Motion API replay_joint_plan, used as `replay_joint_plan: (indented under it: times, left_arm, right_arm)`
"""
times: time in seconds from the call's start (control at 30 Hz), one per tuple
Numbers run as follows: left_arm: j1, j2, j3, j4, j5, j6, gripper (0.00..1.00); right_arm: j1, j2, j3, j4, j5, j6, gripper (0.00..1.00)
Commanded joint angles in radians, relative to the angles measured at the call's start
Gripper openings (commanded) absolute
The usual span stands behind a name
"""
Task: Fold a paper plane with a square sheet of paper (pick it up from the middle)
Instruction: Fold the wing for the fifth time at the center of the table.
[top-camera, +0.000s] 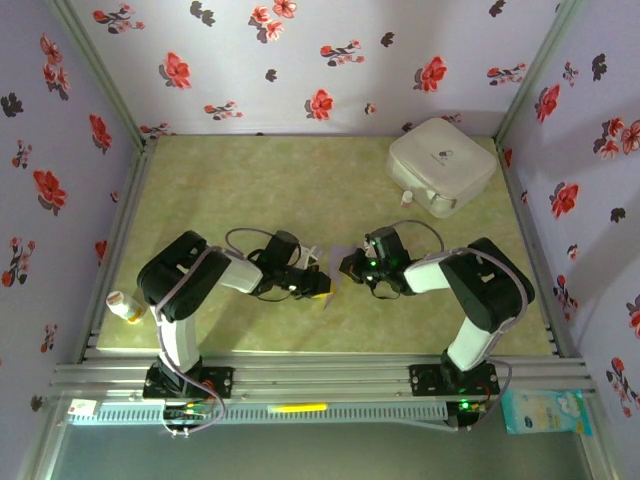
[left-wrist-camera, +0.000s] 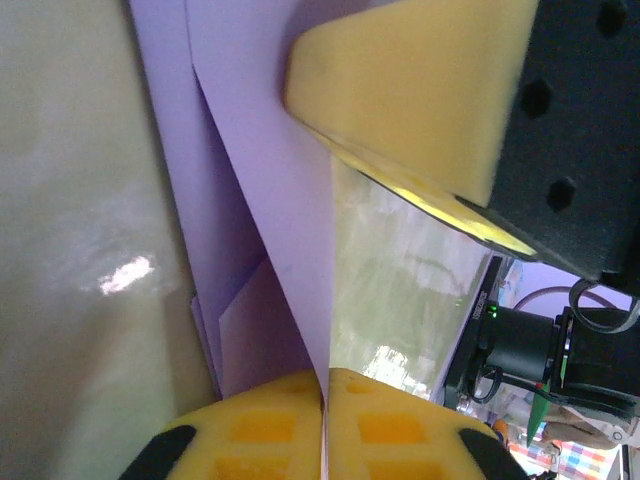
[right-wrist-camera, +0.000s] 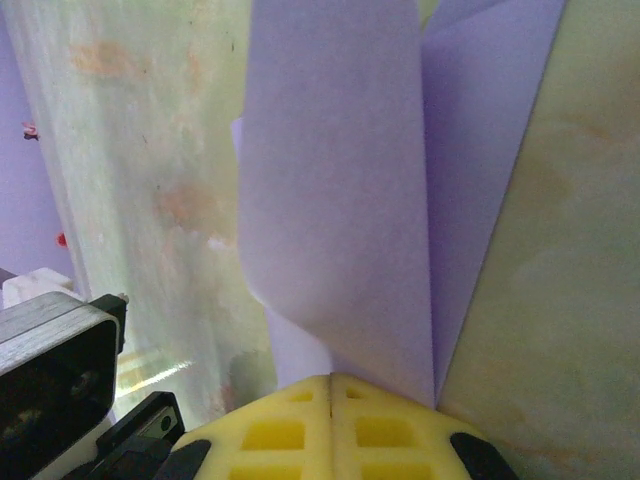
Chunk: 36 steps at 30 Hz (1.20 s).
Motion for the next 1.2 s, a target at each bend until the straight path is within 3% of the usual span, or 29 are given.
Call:
replay_joint_plan:
  times: [0.0,0.23,0.43,0.6,0.7,0.83,1.0,1.07,1.17]
  left_arm:
    - [-0.003,-0.015,-0.046,-0.089,-0.036,0.035,0.11]
    - [-0.019,-0.034,-0.054,-0.137,-0.029,0.061,0.11]
    - [-0.023,-0.052,-0.059,-0.172,-0.021,0.085,0.00]
    - [-0.024,-0.073,-0.052,-0.237,-0.019,0.114,0.12]
    - [-0.026,-0.097,-0.051,-0.273,-0.020,0.131,0.11]
    - [-0.028,-0.119,-0.040,-0.337,-0.030,0.170,0.00]
    - [-0.035,-0.116,-0.030,-0.356,-0.033,0.177,0.00]
    - [-0.040,-0.119,-0.023,-0.375,-0.039,0.185,0.06]
    - [-0.044,-0.138,-0.024,-0.412,-0.067,0.195,0.08]
  right_arm:
    - [-0.003,0.045,0.000,-0.105,0.060,-0.026,0.03]
    - [-0.002,0.040,0.014,-0.139,0.065,-0.035,0.03]
    - [-0.001,0.044,0.023,-0.162,0.067,-0.039,0.03]
    - [0.001,0.041,0.027,-0.180,0.074,-0.044,0.02]
    - [0.004,0.041,0.028,-0.187,0.077,-0.046,0.02]
    - [0.006,0.042,0.031,-0.190,0.078,-0.048,0.02]
    - [0.009,0.043,0.033,-0.199,0.080,-0.052,0.02]
    - [0.009,0.042,0.034,-0.203,0.083,-0.053,0.02]
    - [0.010,0.042,0.036,-0.211,0.084,-0.053,0.02]
